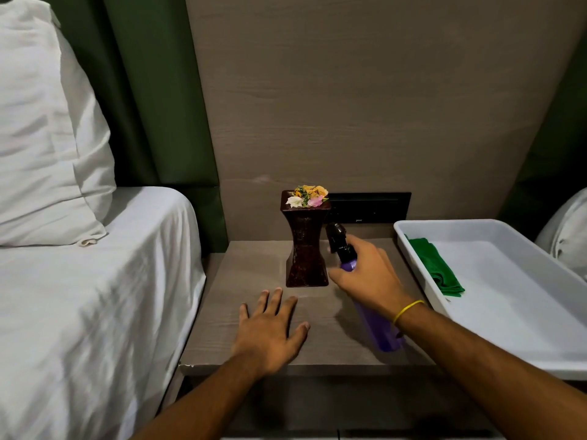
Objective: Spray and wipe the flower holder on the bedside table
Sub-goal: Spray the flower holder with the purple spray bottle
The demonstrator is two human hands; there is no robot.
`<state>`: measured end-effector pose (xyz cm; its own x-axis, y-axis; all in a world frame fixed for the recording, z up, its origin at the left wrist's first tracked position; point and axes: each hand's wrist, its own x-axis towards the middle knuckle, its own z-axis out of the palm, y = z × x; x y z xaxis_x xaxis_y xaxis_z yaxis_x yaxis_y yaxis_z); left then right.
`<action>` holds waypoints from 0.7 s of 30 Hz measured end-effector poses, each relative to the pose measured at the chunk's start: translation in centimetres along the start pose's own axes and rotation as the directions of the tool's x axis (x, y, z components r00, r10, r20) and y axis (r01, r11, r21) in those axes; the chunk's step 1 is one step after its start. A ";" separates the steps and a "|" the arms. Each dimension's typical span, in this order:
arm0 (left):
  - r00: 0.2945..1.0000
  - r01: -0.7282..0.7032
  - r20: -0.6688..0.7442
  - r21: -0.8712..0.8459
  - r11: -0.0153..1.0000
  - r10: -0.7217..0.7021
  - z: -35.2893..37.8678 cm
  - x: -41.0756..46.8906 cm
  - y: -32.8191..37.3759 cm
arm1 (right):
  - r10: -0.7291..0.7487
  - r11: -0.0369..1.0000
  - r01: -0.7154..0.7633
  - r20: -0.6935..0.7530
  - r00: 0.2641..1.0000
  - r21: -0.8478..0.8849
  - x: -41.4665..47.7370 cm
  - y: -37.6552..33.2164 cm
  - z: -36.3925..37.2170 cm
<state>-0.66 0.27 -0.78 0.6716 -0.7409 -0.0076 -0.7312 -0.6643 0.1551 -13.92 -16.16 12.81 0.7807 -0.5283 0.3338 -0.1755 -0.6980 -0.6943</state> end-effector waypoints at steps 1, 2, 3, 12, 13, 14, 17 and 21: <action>1.000 0.004 0.003 0.003 1.000 -0.004 0.0 0.0 0.0 | 0.007 1.000 -0.008 -0.025 1.000 -0.018 0.1 0.0 0.0; 1.000 0.007 0.005 0.004 1.000 -0.007 0.0 0.1 0.0 | 0.010 0.999 -0.012 -0.044 0.999 -0.034 0.1 -0.1 0.0; 1.000 0.007 0.004 0.002 1.000 -0.007 -0.1 0.0 0.1 | 0.007 1.000 -0.008 -0.049 0.999 -0.029 0.1 0.0 0.1; 1.000 -0.021 -0.020 -0.018 1.000 0.021 -0.1 -0.2 -0.2 | -0.007 0.995 0.012 -0.048 0.999 0.095 -0.4 0.7 -0.4; 0.999 -0.027 -0.025 -0.023 0.999 0.027 -0.1 -0.2 -0.3 | -0.025 0.992 0.033 -0.070 0.997 0.120 -0.6 0.8 -0.6; 0.999 -0.031 -0.028 -0.026 0.999 0.031 0.0 -0.2 -0.3 | -0.038 0.989 0.053 -0.109 0.993 0.138 -0.7 1.0 -1.1; 0.999 -0.034 -0.029 -0.027 0.999 0.033 -0.1 -0.2 -0.3 | -0.029 0.978 0.089 -0.299 0.954 0.188 -0.6 1.4 -3.2; 0.999 -0.034 -0.011 -0.023 0.999 0.034 -0.4 -0.3 -0.2 | 0.075 0.944 0.107 -0.518 0.852 0.313 0.9 3.2 -8.5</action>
<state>-0.65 0.68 -0.44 0.6477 -0.7619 0.0085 -0.7507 -0.6363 0.1776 -18.91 -23.02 16.31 0.3414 -0.7527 0.5629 0.1057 -0.5643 -0.8188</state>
